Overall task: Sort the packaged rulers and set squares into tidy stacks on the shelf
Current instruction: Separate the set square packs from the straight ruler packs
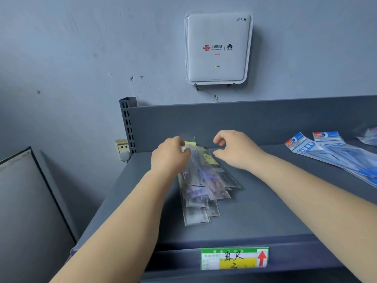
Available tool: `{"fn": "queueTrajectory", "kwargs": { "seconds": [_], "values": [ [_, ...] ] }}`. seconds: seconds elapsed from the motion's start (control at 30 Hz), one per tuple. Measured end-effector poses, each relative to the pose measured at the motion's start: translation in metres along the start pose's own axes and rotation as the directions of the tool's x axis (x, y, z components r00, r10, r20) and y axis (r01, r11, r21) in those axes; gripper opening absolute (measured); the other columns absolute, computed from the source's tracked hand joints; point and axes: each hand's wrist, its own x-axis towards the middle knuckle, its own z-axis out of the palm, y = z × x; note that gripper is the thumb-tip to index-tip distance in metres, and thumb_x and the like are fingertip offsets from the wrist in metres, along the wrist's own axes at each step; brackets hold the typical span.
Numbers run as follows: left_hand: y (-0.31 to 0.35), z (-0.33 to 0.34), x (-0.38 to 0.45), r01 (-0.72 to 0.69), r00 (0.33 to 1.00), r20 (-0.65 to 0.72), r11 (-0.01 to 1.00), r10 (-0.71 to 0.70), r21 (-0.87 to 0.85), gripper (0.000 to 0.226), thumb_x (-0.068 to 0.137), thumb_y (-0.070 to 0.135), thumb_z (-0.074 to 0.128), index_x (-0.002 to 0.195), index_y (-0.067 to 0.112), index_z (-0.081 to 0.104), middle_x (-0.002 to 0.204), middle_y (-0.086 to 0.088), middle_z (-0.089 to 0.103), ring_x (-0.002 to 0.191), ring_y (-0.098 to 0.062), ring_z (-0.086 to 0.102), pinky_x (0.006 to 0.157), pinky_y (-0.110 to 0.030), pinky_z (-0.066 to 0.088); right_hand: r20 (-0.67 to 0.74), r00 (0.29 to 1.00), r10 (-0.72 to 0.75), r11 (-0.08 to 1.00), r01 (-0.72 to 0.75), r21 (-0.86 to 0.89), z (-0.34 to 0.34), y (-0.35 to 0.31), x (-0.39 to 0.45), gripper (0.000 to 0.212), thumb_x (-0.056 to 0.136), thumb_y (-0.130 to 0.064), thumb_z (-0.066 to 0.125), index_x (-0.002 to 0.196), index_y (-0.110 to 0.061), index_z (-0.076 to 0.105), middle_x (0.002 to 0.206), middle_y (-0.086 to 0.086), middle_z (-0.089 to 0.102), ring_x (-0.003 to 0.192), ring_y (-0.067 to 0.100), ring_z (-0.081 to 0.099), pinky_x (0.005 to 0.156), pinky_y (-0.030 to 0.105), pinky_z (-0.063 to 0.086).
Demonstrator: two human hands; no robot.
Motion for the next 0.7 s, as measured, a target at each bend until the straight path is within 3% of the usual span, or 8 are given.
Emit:
{"fn": "queueTrajectory", "kwargs": {
  "seconds": [0.07,0.17,0.27,0.37,0.5,0.7],
  "values": [
    [0.007,0.001,-0.003,-0.065,0.998,-0.006,0.987,0.067,0.146,0.031,0.093,0.03,0.046,0.12,0.017,0.055,0.119,-0.002,0.058,0.108,-0.025,0.054,0.091,-0.035,0.041,-0.005,0.999,-0.052,0.991,0.051,-0.124,-0.007,0.008,-0.005,0.026,0.088,-0.02,0.052,0.114,-0.018,0.055,0.114,-0.003,0.055,0.107,0.019,0.052,0.083,0.032,0.046],
    [0.024,0.001,-0.008,-0.149,0.986,-0.016,0.928,0.164,0.342,0.03,0.093,0.028,0.045,0.119,0.015,0.055,0.117,-0.003,0.058,0.108,-0.027,0.053,0.087,-0.033,0.035,-0.031,0.991,-0.131,0.94,0.114,-0.322,-0.019,0.02,-0.015,0.025,0.091,-0.021,0.046,0.115,-0.019,0.052,0.112,-0.003,0.054,0.104,0.02,0.05,0.069,0.028,0.036],
    [0.048,0.003,-0.015,-0.186,0.974,-0.036,0.875,0.226,0.447,0.028,0.092,0.026,0.046,0.116,0.015,0.056,0.113,-0.002,0.059,0.106,-0.027,0.053,0.084,-0.033,0.032,-0.066,0.975,-0.211,0.879,0.16,-0.45,-0.032,0.036,-0.026,0.023,0.093,-0.023,0.042,0.113,-0.016,0.051,0.111,-0.001,0.055,0.104,0.022,0.05,0.066,0.029,0.032],
    [0.077,0.011,-0.026,-0.21,0.966,-0.035,0.855,0.257,0.474,0.026,0.091,0.024,0.047,0.113,0.014,0.057,0.111,-0.001,0.06,0.105,-0.026,0.053,0.08,-0.031,0.027,-0.052,0.966,-0.255,0.821,0.188,-0.539,-0.051,0.058,-0.042,0.022,0.094,-0.023,0.04,0.111,-0.015,0.05,0.109,0.0,0.054,0.103,0.022,0.049,0.065,0.03,0.03],
    [0.125,0.029,-0.041,-0.235,0.961,-0.012,0.839,0.276,0.491,0.028,0.091,0.026,0.046,0.115,0.016,0.056,0.114,0.0,0.058,0.108,-0.024,0.053,0.085,-0.031,0.03,-0.003,0.946,-0.325,0.724,0.247,-0.644,-0.079,0.095,-0.068,0.019,0.096,-0.025,0.037,0.107,-0.014,0.047,0.1,0.001,0.049,0.093,0.022,0.045,0.066,0.032,0.028],
    [0.208,0.067,-0.066,-0.312,0.933,-0.01,0.827,0.359,0.468,0.025,0.09,0.024,0.047,0.111,0.014,0.056,0.109,-0.001,0.059,0.103,-0.025,0.053,0.075,-0.029,0.028,-0.001,0.951,-0.31,0.718,0.233,-0.656,-0.114,0.166,-0.104,0.035,0.098,-0.037,0.034,0.119,-0.014,0.048,0.117,0.003,0.053,0.111,0.024,0.048,0.072,0.032,0.028]
  ]
}}
